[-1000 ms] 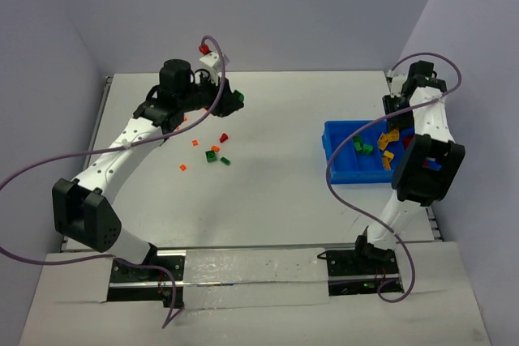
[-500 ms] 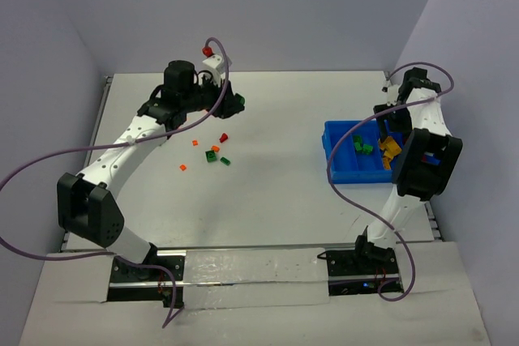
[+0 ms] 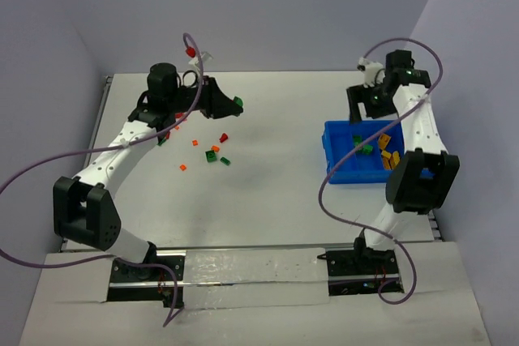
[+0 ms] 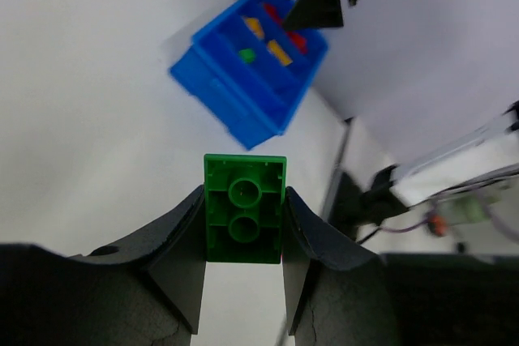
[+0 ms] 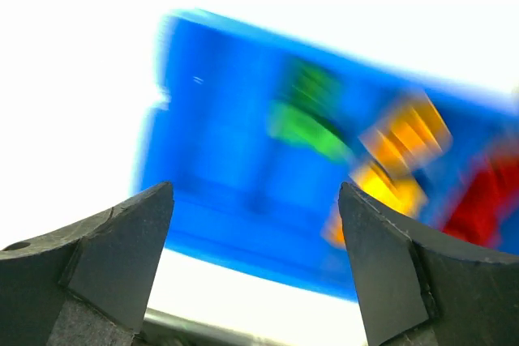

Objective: Sort the legos into containers by color

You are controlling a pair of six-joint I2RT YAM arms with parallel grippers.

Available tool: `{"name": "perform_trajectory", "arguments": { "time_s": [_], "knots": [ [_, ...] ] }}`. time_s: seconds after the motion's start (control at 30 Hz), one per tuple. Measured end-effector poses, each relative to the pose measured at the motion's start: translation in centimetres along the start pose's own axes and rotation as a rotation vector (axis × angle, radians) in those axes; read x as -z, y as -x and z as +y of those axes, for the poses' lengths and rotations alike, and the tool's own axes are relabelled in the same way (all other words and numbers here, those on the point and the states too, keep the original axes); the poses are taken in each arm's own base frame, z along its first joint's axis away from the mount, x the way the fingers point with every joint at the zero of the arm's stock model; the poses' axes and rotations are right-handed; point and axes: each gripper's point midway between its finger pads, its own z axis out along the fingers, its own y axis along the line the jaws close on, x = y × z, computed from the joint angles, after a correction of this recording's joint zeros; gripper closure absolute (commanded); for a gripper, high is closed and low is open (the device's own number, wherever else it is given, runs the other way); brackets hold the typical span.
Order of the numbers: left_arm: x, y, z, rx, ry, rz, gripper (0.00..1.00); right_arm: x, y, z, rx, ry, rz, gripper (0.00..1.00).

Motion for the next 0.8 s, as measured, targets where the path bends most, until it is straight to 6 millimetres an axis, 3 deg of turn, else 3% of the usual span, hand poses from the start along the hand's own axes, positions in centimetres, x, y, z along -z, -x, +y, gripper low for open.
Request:
{"name": "perform_trajectory", "arguments": {
  "time_s": [0.13, 0.2, 0.27, 0.37, 0.47, 0.63, 0.8],
  "knots": [
    [0.7, -1.4, -1.6, 0.162, -0.129, -0.005, 1.00, 4.9, 5.8, 11.6, 0.195, 0.228, -0.277, 0.08],
    [0.9, -2.2, -2.5, 0.194, -0.182, 0.016, 1.00, 7.2, 7.2, 17.1, 0.276, 0.360, -0.377, 0.08],
    [1.0, -2.6, -3.0, 0.162, -0.196, 0.029, 1.00, 8.8, 7.8, 21.0, 0.296, 0.480, -0.412, 0.09],
    [1.1, -2.5, -3.4, 0.030, -0.154, 0.033, 1.00, 9.4, 9.1, 23.9, 0.231, 0.611, -0.415, 0.09],
    [0.9, -2.3, -3.9, -0.128, -0.085, 0.032, 1.00, 8.0, 9.4, 25.4, 0.116, 0.686, -0.357, 0.05],
    [0.9, -2.9, -2.9, -0.302, 0.041, 0.055, 1.00, 5.8, 7.4, 28.3, -0.045, 0.800, -0.220, 0.00],
    [1.1, -4.1, -0.9, -0.385, 0.136, 0.110, 1.00, 6.0, 6.7, 30.8, -0.138, 0.924, -0.135, 0.02]
  ]
}}
